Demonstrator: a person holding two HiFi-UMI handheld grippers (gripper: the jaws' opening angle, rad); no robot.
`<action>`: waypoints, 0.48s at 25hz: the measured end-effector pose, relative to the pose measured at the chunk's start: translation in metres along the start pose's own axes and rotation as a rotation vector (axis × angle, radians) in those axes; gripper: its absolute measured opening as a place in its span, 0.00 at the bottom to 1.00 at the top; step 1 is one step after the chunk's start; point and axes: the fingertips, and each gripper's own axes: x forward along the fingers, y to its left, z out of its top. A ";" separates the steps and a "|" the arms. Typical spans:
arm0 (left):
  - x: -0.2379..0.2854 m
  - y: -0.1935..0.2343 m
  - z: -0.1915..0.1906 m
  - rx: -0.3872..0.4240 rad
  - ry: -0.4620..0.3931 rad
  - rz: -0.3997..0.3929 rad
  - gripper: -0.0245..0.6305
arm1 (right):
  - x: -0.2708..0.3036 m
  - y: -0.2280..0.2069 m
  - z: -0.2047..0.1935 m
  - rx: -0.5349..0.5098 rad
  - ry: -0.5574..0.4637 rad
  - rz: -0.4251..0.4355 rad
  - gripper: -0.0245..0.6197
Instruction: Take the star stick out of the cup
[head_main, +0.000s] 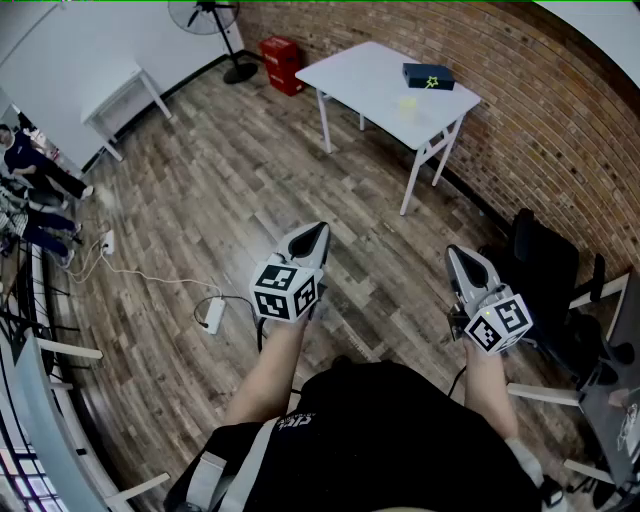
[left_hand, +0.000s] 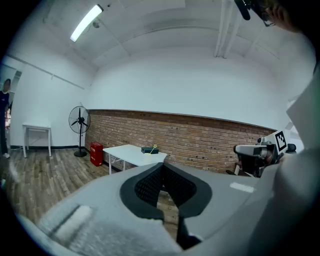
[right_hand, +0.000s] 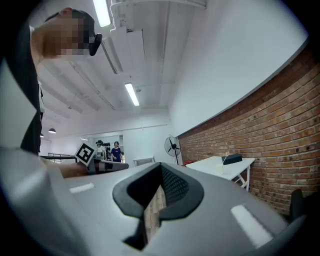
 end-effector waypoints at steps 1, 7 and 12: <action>0.001 -0.003 0.000 0.000 0.000 -0.002 0.05 | -0.003 -0.002 0.000 -0.004 0.001 -0.004 0.04; 0.004 -0.024 -0.006 -0.008 0.012 -0.022 0.05 | -0.023 -0.008 -0.007 0.006 0.014 -0.018 0.04; 0.013 -0.052 0.003 0.029 -0.009 -0.044 0.05 | -0.053 -0.023 -0.005 0.032 -0.006 -0.058 0.04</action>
